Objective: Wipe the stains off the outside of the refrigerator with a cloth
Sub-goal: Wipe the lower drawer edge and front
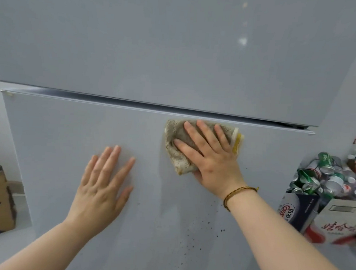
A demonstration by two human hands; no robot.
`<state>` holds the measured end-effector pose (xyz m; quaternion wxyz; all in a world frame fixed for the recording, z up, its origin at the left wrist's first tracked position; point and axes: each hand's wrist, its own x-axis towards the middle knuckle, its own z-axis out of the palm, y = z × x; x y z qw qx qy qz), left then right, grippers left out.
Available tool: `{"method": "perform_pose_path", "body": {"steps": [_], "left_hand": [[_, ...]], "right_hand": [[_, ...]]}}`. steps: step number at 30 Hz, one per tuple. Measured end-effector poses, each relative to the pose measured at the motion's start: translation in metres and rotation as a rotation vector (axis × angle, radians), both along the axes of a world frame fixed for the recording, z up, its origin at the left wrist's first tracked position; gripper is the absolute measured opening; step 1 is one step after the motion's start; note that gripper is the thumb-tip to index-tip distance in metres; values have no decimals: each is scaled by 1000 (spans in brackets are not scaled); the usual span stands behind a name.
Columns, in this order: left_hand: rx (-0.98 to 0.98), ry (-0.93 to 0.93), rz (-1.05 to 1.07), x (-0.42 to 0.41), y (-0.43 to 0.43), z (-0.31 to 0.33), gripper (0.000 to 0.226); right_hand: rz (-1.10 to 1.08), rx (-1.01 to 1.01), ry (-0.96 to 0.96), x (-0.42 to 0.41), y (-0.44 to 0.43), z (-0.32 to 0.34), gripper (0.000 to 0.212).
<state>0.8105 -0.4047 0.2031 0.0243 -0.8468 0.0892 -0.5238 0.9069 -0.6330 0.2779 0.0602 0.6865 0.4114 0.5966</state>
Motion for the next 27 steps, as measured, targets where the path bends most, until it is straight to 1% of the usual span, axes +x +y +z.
{"method": "perform_pose_path", "body": {"steps": [2,4,6,9,11,12,13,15,17,18,20,22,23,24,25,27], "left_hand": [[53,-3,-48,5,-13,-3,53],[82,7,-53,11,-25,-9,54],[81,20,-19,14,-34,-14,55],[55,45,48,15,-41,-16,56],[54,55,76,13,-42,-15,56],[57,55,84,14,-42,-16,56],[61,56,85,15,-42,-16,56],[62,59,95,16,-42,-18,56],[57,63,110,18,-43,-19,57],[53,65,117,18,-43,-20,57],[36,68,126,19,-45,-21,57],[32,62,131,21,-47,-23,58],[27,60,131,22,-48,-23,58],[19,59,130,22,-49,-23,58],[11,59,130,22,-51,-24,58],[3,58,134,23,-52,-25,58]], "right_hand": [[-13,141,62,-1,4,-18,49],[-45,199,97,-2,7,-54,46],[-57,92,89,-4,2,-92,44],[-47,-199,28,-2,-20,-118,44],[-17,-368,-42,6,-36,-106,42],[3,-425,-67,11,-44,-93,43],[21,-441,-80,15,-52,-76,45],[24,-340,-98,22,-68,-40,49],[-30,-170,-97,29,-87,-15,49],[-51,-67,-67,30,-94,-11,47],[-52,188,53,29,-94,-19,44],[-55,402,161,23,-80,-45,51],[-63,445,188,20,-72,-62,54],[-79,437,201,16,-66,-81,56],[-99,394,209,12,-63,-100,56],[-147,241,203,8,-66,-132,55]]}}
